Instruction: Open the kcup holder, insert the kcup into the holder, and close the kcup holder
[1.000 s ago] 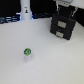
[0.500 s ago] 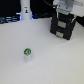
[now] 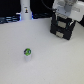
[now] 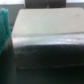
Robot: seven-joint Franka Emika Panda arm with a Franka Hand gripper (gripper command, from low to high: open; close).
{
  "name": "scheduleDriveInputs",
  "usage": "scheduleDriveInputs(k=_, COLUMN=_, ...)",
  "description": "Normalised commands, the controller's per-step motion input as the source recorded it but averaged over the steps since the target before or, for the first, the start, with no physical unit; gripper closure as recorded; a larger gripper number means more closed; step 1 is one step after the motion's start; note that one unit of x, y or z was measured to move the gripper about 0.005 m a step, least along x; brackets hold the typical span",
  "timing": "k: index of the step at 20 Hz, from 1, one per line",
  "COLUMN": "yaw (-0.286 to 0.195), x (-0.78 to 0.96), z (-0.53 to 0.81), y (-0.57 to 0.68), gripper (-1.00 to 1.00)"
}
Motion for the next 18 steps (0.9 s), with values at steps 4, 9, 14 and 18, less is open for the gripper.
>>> scheduleDriveInputs(k=4, yaw=-0.029, x=-0.16, z=-0.04, y=0.02, gripper=1.0)
scheduleDriveInputs(k=9, yaw=-0.009, x=0.02, z=-0.01, y=-0.01, gripper=1.0)
scheduleDriveInputs(k=14, yaw=-0.019, x=-0.03, z=-0.01, y=0.01, gripper=1.0)
scheduleDriveInputs(k=18, yaw=-0.02, x=0.16, z=0.03, y=-0.03, gripper=1.0)
